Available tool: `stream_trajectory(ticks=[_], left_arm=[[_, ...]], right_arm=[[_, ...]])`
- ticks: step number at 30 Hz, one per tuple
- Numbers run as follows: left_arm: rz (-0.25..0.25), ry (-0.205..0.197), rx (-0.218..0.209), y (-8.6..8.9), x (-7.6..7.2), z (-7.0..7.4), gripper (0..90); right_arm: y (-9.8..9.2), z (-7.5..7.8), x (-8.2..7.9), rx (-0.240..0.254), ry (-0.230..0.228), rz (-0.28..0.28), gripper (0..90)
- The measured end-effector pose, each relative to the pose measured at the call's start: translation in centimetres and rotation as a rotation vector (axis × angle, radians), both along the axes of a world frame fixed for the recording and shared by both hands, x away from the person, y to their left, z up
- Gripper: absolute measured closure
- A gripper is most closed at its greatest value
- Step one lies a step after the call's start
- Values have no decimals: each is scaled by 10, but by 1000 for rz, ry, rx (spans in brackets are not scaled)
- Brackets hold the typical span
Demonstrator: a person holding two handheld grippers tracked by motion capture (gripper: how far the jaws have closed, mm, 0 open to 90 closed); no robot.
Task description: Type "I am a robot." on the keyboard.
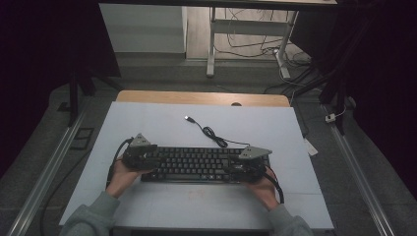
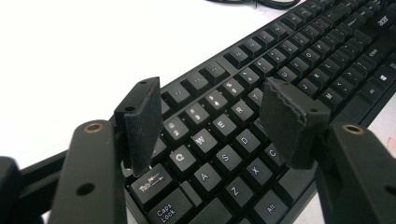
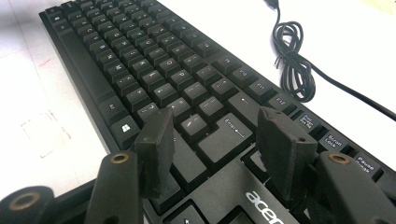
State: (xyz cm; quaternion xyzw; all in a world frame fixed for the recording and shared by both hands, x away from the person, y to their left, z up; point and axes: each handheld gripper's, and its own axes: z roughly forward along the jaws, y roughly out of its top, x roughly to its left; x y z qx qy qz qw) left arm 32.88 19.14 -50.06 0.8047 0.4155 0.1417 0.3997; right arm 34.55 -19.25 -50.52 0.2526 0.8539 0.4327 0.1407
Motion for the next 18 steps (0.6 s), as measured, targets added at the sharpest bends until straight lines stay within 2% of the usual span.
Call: stream_trajectory(ticks=[18], left_arm=[[-15, 10, 6, -3, 1, -1, 373]], right_arm=[[9, 10, 1, 36, -28, 19, 469]])
